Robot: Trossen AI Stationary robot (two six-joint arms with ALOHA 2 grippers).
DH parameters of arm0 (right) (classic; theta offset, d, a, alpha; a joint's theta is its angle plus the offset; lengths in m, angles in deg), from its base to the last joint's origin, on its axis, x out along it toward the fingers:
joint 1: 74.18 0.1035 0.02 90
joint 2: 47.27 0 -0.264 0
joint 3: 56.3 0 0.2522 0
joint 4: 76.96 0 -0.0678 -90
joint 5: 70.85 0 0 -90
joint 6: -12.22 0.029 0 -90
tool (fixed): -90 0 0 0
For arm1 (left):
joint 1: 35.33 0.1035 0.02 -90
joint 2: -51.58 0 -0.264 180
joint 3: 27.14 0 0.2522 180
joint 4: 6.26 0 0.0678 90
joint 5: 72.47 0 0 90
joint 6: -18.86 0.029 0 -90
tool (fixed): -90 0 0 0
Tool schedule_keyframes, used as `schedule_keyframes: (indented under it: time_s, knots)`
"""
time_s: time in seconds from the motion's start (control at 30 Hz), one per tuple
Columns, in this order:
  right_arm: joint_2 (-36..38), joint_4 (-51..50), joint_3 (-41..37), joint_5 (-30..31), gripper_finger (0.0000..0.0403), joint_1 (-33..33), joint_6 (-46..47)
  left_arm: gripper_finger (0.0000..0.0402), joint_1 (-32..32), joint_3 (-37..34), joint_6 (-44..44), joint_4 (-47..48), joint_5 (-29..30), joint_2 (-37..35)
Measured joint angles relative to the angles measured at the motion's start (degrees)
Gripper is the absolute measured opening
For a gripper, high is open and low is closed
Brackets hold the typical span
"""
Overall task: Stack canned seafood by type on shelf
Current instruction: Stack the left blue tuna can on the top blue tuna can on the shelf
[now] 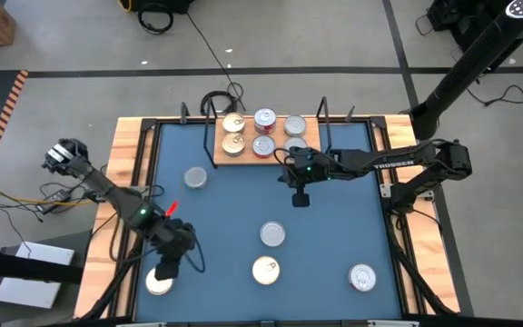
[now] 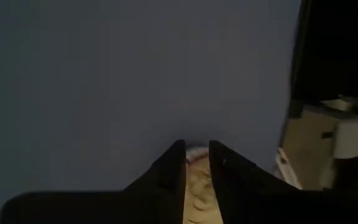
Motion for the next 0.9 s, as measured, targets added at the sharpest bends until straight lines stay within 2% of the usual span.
schedule_keyframes:
  time_s: [0.23,0.37,0.53,0.9]
  knots:
    - [0.0,0.0,0.0,0.0,0.0003,0.1,0.0,0.0076,-4.5,-2.0,-9.9,-0.8,3.5,0.0]
    - [0.0,0.1,0.0,0.0,0.0003,0.0,0.0,0.0076,-6.1,-5.2,-13.9,-2.3,1.4,0.0]
    - [0.0,0.1,0.0,0.0,0.0003,0.0,0.0,0.0076,-8.3,-8.2,-16.0,-7.4,0.1,0.0]
    - [-0.1,1.0,0.1,0.0,0.0003,0.0,0.0,0.0076,-10.8,-10.8,-18.5,-7.1,-1.0,0.0]
